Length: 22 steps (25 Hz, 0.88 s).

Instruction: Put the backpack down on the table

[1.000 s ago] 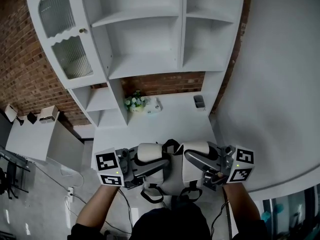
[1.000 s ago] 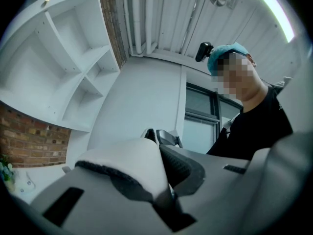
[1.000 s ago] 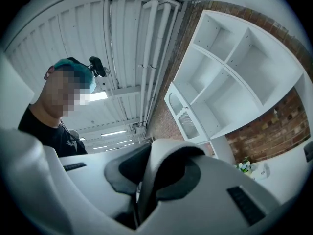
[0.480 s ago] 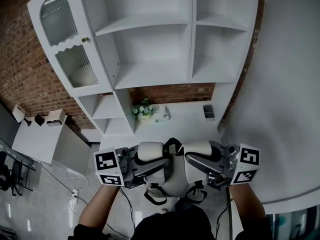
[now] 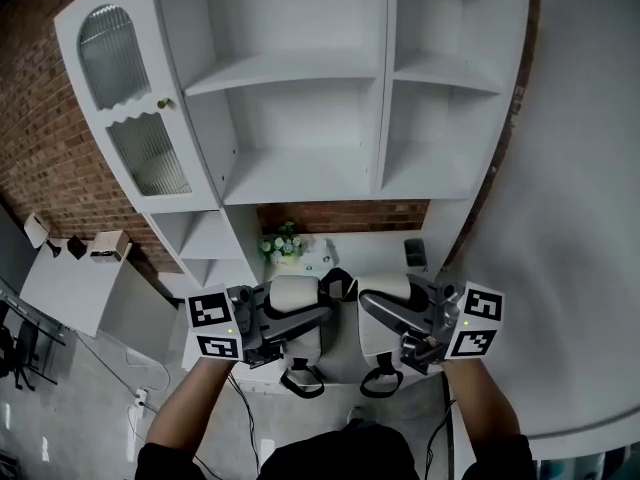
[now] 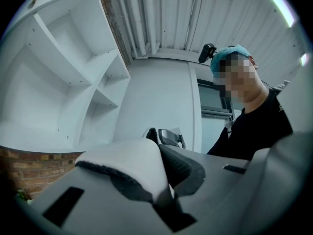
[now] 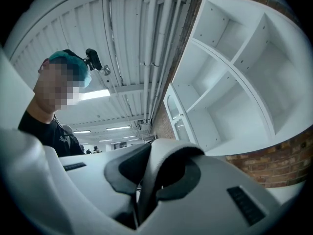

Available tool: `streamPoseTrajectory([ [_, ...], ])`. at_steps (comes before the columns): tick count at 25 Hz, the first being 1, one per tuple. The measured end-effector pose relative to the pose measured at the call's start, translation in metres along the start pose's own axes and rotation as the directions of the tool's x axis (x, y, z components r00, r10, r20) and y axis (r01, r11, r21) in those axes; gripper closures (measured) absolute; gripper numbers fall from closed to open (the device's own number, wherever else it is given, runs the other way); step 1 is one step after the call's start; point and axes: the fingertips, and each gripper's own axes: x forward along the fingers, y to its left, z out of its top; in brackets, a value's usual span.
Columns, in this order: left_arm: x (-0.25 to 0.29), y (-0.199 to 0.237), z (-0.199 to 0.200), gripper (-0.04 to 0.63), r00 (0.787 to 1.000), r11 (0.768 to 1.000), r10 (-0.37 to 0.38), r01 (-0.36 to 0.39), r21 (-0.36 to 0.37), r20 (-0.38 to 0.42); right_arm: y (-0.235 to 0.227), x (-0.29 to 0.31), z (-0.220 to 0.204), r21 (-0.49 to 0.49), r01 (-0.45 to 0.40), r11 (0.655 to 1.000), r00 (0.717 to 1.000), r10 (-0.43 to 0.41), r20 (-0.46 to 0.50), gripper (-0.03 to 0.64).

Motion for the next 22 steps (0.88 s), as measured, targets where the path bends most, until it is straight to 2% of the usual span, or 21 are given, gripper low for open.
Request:
streamPoseTrajectory([
  [13,0.03,0.089,0.01,0.543,0.999,0.999,0.043,-0.043,-0.019,-0.007,-0.09,0.002,0.023,0.009,-0.016,1.0,1.0,0.016,-0.008,0.56],
  [22,0.036,0.129,-0.001,0.543,0.999,0.998,0.051,-0.051,-0.041,-0.009,-0.13,0.005,0.016,0.026,-0.036,0.999,0.998,0.037,-0.047,0.56],
])
